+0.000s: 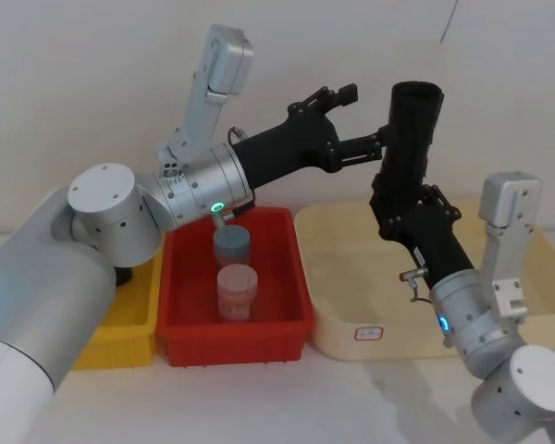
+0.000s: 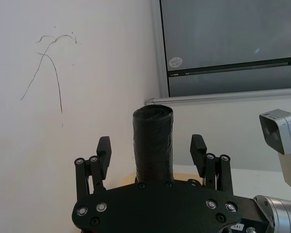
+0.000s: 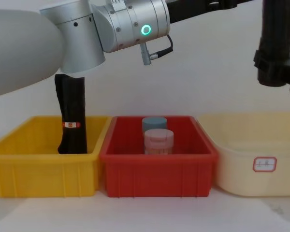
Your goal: Pick up the garbage bag with the one hand and transfer it to the other hand.
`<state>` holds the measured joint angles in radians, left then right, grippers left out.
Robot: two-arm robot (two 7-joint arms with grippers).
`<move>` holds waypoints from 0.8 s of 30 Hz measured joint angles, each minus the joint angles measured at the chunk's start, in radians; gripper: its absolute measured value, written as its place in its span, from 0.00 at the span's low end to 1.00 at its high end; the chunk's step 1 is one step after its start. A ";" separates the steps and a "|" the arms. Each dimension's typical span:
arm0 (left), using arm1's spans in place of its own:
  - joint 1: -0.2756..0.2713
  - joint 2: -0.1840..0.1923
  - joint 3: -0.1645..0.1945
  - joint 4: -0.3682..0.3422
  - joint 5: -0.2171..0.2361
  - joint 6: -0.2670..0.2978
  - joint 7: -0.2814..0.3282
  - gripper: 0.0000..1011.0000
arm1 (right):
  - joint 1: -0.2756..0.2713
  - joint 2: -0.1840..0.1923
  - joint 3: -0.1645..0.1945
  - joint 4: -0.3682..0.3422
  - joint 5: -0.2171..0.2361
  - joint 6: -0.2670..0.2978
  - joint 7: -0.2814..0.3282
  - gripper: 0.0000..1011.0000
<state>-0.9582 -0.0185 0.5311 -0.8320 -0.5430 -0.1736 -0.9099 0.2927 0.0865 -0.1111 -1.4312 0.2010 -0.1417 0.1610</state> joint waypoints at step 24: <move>0.000 0.000 0.000 0.000 0.000 0.000 0.000 0.99 | -0.030 0.035 0.038 0.036 -0.116 0.065 -0.091 0.59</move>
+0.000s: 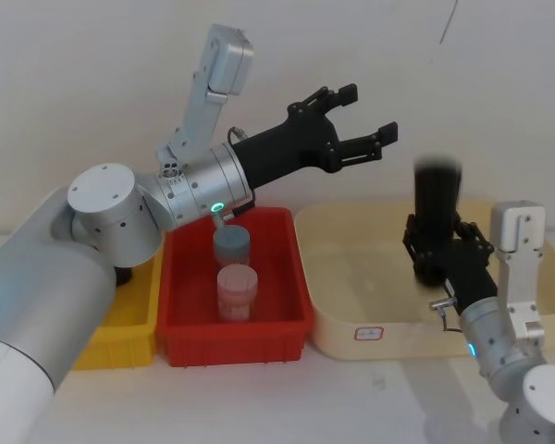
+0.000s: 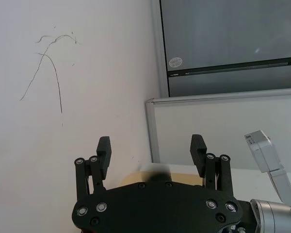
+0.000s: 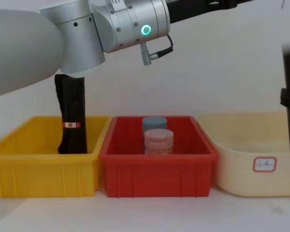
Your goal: Pick up the garbage bag with the one hand and transfer it to the other hand.
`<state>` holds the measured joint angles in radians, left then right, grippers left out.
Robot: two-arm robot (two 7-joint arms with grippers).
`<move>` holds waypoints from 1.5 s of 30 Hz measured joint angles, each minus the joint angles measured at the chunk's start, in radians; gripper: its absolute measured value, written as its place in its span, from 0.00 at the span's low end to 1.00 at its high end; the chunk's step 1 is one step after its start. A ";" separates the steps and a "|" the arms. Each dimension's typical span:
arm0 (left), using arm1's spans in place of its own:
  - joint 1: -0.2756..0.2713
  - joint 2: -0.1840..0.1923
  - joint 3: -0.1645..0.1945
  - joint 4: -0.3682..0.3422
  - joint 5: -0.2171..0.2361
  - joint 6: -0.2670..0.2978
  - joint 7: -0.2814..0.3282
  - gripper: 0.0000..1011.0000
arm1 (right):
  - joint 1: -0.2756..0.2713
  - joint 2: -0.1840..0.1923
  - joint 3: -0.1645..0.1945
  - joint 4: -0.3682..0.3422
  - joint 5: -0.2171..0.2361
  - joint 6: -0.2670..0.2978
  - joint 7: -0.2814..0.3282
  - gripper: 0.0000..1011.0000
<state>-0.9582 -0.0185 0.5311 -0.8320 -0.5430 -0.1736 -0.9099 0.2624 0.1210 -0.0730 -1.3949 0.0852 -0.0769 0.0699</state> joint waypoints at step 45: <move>0.225 0.152 -0.016 -0.385 0.093 0.062 0.323 0.99 | -0.147 0.008 0.000 -0.287 0.092 -0.023 0.125 0.99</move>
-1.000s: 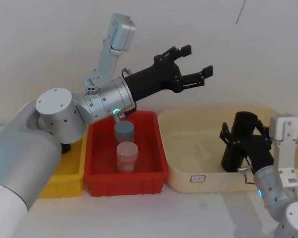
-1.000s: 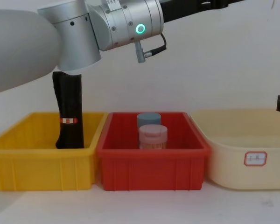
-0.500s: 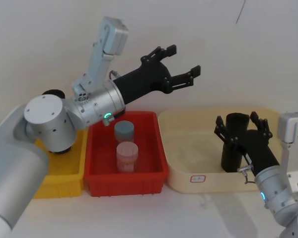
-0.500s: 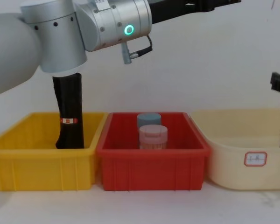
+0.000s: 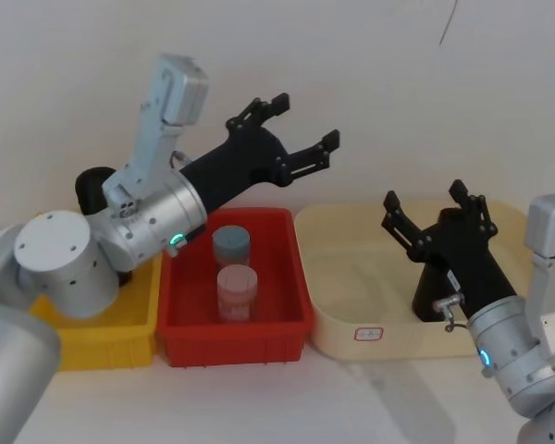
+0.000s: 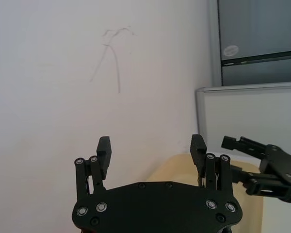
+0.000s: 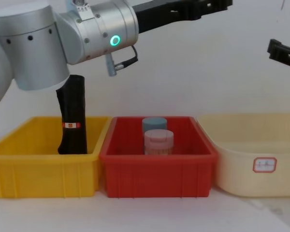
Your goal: Pick up the garbage bag with the one hand and transfer it to the other hand.
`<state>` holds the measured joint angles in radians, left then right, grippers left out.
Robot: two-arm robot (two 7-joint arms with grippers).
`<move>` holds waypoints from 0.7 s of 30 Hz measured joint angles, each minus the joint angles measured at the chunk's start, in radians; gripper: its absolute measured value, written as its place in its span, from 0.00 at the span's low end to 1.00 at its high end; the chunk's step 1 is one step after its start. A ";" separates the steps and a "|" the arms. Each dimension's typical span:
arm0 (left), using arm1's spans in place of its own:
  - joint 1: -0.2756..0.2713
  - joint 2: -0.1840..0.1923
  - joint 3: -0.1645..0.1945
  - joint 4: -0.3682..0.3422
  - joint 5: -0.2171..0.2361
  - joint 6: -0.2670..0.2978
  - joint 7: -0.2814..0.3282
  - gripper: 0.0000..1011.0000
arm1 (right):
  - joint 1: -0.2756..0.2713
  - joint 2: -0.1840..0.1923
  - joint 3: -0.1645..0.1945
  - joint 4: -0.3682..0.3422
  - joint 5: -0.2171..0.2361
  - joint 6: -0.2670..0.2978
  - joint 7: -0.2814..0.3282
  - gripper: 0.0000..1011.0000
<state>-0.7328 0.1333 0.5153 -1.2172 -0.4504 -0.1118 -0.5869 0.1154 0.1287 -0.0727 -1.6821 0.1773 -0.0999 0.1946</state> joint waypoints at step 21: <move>0.189 0.064 -0.057 -0.225 0.115 -0.070 0.210 0.99 | -0.003 0.014 -0.050 0.001 0.019 0.021 0.026 0.99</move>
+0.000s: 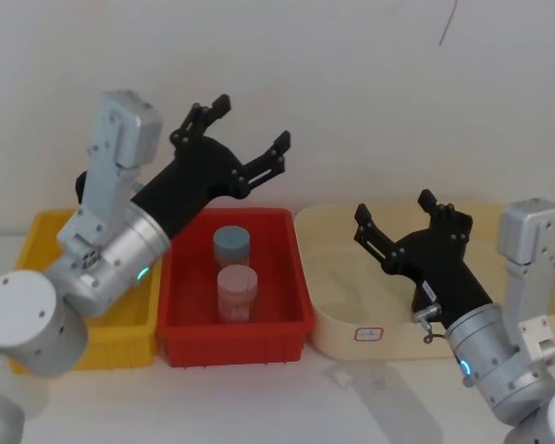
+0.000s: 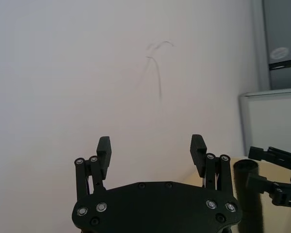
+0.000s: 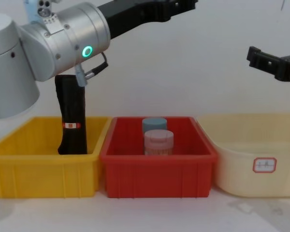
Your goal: Pick up the garbage bag with the one hand and transfer it to the other hand.
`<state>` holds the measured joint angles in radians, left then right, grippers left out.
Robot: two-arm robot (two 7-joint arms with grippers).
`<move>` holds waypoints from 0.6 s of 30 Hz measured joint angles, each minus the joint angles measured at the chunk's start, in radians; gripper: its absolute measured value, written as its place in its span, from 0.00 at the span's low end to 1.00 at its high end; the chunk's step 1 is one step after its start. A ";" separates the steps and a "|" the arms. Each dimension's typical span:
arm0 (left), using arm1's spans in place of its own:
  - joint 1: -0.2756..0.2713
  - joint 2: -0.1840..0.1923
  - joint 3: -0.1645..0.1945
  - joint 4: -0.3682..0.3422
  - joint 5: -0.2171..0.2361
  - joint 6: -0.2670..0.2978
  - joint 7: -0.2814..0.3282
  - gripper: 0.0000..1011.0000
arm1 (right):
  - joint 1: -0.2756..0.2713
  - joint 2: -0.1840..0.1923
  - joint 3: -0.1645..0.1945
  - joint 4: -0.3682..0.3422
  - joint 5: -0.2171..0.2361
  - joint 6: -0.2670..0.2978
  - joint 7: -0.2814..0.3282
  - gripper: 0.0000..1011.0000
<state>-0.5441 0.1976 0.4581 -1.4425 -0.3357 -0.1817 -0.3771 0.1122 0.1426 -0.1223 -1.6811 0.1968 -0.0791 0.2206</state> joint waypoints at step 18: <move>0.222 0.065 -0.074 -0.248 0.141 0.017 0.213 0.99 | 0.007 0.012 -0.039 0.028 -0.002 0.008 0.003 0.99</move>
<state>-0.3224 0.2621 0.3846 -1.6904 -0.1945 -0.1651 -0.1642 0.1188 0.1550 -0.1614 -1.6529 0.1951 -0.0707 0.2232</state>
